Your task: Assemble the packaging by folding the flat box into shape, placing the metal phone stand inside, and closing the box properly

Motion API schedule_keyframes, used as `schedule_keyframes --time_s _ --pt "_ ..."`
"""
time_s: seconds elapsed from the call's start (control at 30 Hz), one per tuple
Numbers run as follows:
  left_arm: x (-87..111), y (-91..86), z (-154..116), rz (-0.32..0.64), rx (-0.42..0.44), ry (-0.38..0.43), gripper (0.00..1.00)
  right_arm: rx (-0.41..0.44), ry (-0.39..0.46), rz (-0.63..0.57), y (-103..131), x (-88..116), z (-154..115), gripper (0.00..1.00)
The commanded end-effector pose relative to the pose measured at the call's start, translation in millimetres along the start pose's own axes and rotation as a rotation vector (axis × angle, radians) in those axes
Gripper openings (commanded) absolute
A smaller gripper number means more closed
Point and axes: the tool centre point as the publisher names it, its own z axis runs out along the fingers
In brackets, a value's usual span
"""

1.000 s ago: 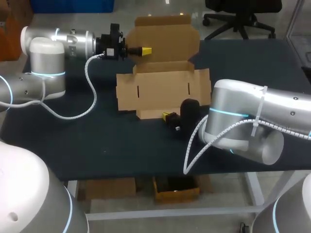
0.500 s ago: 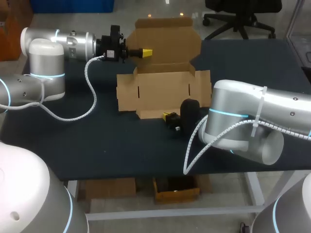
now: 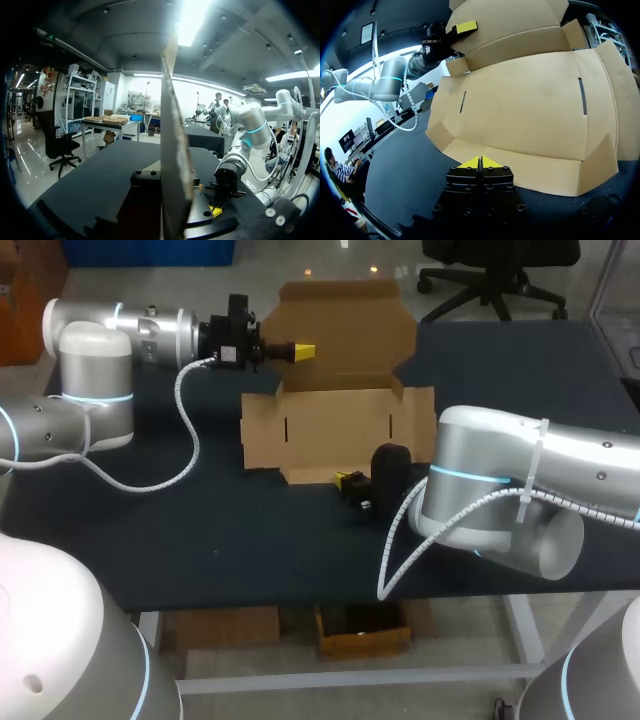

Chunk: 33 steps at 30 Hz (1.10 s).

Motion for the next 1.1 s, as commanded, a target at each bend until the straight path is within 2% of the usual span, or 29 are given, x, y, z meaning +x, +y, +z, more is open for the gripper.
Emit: schedule_keyframes --time_s 0.03,0.63,1.1 --pt "5.6 -0.7 1 0.005 0.000 -0.006 0.00 0.000 -0.005 -0.001 -2 1 3 0.00" --pt "22.0 -0.9 3 0.024 0.004 0.004 0.00 0.000 -0.005 -0.001 -2 1 3 0.00" --pt "46.4 -6.2 -1 0.046 0.025 0.002 0.00 0.000 -0.005 -0.001 -2 1 3 0.00"
